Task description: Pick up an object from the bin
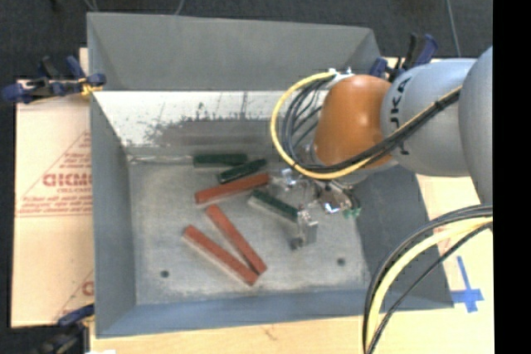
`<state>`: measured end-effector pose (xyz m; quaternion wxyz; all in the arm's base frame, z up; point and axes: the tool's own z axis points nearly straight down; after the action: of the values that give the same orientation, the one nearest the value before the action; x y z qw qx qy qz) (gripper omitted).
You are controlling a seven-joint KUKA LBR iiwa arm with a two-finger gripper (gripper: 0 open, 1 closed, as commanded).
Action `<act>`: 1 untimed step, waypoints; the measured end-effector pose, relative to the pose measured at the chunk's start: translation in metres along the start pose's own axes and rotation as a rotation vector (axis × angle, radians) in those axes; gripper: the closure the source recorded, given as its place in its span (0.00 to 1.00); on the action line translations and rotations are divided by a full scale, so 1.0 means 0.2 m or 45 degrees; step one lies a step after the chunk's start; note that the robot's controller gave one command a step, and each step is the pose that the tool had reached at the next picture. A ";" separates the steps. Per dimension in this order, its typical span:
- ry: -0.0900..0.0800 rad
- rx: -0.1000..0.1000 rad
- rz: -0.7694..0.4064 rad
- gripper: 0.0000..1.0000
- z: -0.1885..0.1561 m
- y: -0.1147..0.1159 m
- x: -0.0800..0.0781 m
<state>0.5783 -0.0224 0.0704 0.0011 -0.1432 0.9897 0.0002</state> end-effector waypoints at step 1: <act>-0.002 0.002 0.000 1.00 0.00 -0.01 0.00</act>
Offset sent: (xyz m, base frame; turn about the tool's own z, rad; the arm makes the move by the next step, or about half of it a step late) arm 0.0000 0.0000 0.0000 0.0000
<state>0.5789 -0.0234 0.0711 0.0019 -0.1434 0.9897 -0.0006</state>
